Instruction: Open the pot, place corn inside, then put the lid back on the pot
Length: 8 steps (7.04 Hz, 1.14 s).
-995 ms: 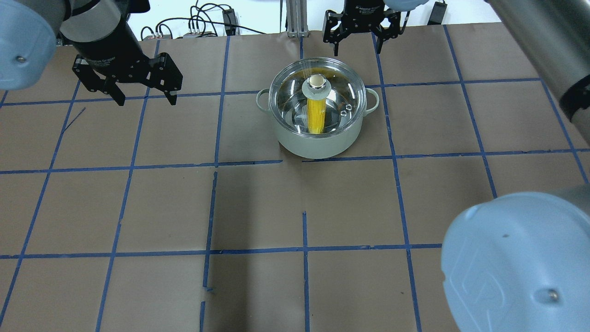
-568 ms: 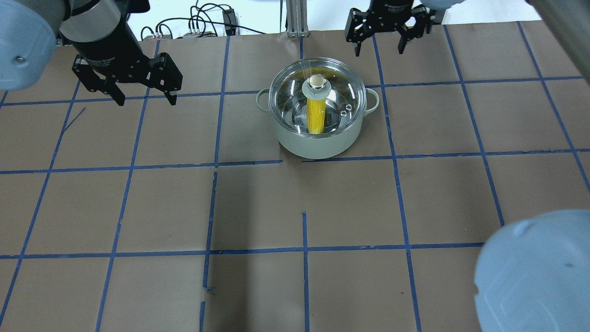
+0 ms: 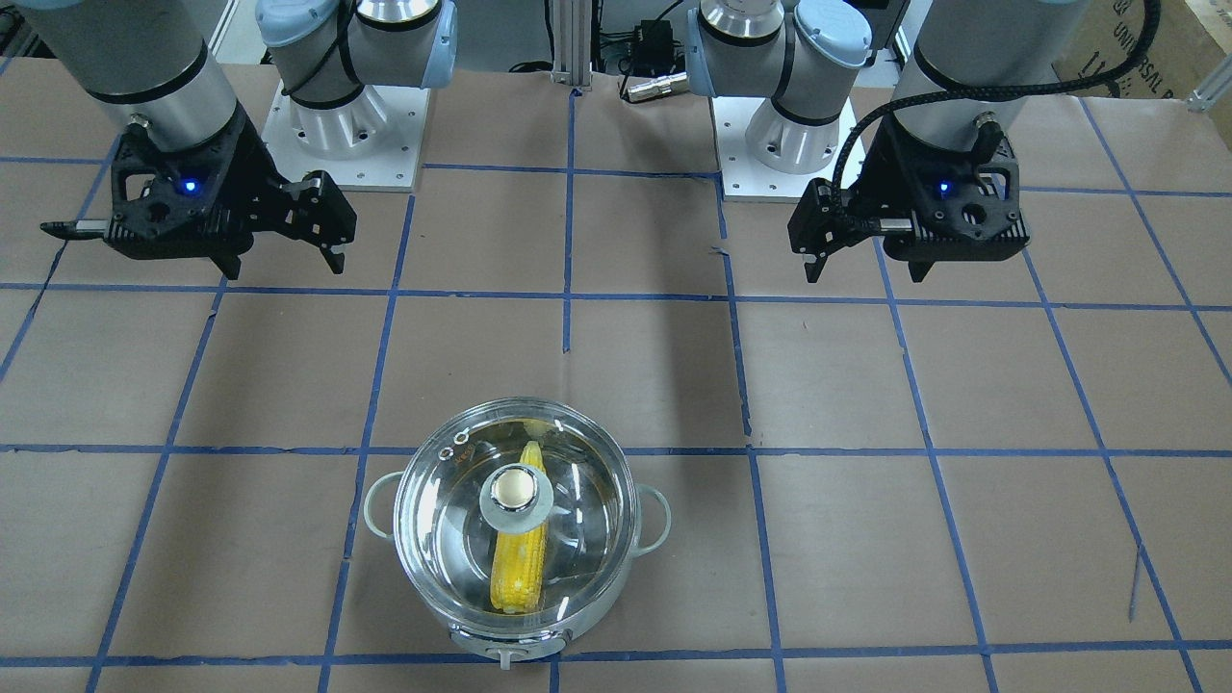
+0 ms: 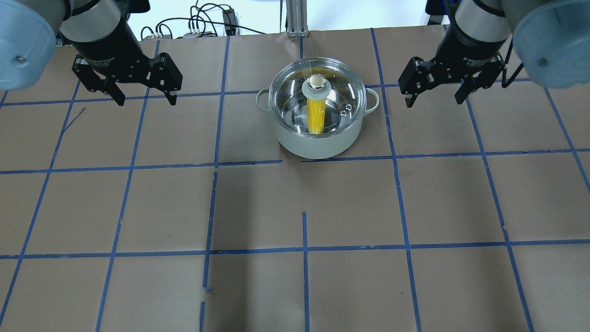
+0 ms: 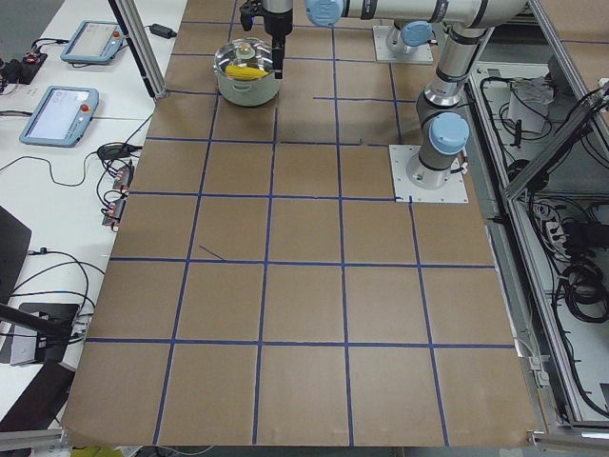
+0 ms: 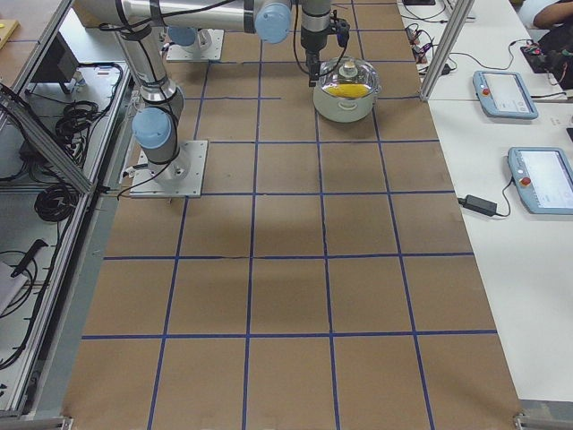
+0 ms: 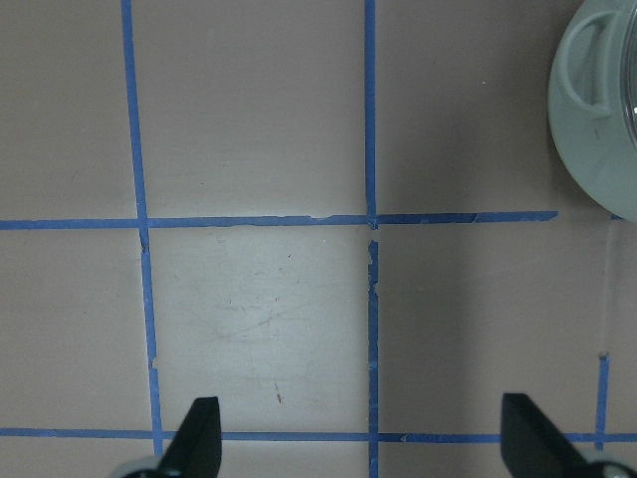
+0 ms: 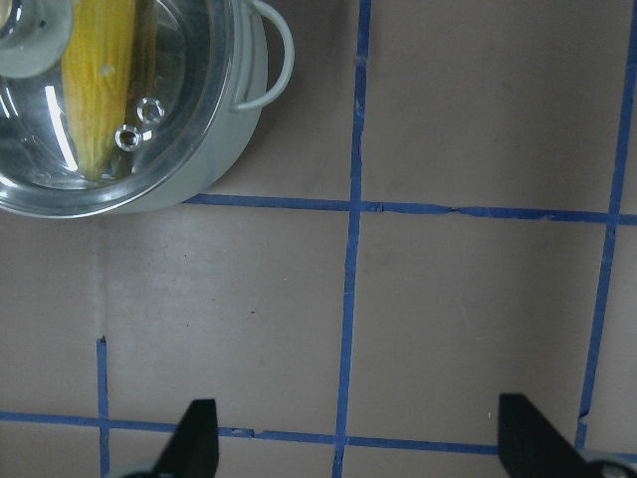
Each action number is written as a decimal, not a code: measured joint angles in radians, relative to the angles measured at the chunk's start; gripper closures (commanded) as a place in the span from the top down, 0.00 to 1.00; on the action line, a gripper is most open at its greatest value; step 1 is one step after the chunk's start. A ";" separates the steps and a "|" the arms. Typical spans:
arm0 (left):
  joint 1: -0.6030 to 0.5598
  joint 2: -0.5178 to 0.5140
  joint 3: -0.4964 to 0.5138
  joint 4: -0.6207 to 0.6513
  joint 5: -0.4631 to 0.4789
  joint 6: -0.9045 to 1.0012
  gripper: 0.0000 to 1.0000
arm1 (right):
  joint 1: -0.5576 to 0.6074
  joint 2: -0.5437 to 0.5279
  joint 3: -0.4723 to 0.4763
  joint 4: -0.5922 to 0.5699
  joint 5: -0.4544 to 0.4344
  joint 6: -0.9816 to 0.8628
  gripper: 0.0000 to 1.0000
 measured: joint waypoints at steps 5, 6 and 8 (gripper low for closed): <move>0.000 0.000 0.000 0.000 0.000 0.000 1.00 | 0.003 -0.051 0.013 0.010 -0.006 0.001 1.00; 0.000 0.000 0.000 0.000 0.000 0.000 1.00 | 0.004 -0.058 -0.004 0.019 -0.003 0.000 1.00; 0.000 0.000 0.000 0.000 0.000 0.000 1.00 | 0.006 -0.048 -0.090 0.091 -0.002 -0.001 1.00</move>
